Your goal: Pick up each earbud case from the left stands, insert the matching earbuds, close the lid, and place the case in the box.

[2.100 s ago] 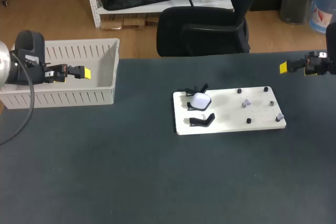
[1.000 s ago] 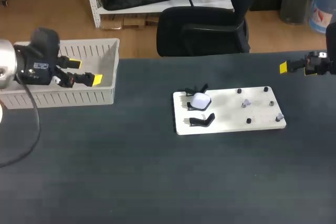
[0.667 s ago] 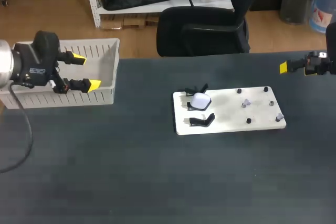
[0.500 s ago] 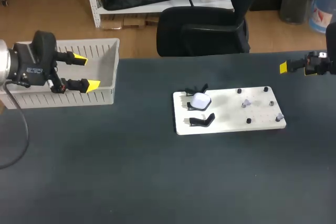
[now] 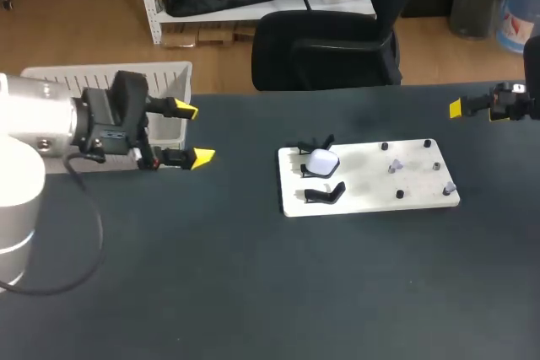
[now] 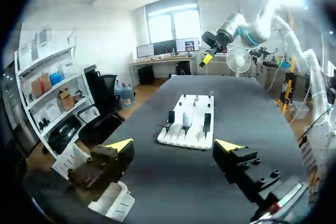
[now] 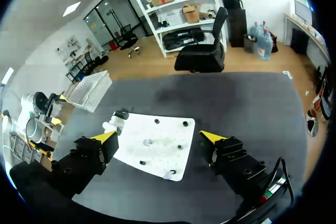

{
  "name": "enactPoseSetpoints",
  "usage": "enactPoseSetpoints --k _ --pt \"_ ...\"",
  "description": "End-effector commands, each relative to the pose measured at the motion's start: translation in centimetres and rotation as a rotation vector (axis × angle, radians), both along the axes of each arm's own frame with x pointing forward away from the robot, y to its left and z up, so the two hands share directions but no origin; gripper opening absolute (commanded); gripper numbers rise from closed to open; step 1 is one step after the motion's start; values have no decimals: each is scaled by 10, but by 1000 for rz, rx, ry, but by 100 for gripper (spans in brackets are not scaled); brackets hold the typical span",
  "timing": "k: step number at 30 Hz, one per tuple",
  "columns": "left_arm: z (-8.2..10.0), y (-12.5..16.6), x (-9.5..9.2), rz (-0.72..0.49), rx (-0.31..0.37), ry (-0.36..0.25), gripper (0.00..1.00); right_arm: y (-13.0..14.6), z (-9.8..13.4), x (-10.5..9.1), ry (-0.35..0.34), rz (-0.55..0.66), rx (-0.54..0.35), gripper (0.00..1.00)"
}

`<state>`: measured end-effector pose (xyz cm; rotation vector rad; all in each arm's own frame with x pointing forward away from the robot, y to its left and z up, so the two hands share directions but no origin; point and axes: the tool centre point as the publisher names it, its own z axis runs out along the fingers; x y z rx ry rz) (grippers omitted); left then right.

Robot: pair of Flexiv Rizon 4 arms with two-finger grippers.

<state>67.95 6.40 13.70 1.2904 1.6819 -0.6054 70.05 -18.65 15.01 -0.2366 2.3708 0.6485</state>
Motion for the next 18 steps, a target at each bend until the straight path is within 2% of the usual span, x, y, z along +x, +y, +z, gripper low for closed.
enactPoseSetpoints --k 1,10,18 --pt "-19 -34 20 -48 -5 -10 100 0 0 0 1 -2 -3 100" --pt "-43 -73 20 -160 -6 14 100 0 0 0 1 -2 -3 100" --pt "-60 -96 16 -168 -1 35 100 0 0 0 1 -2 -3 100"
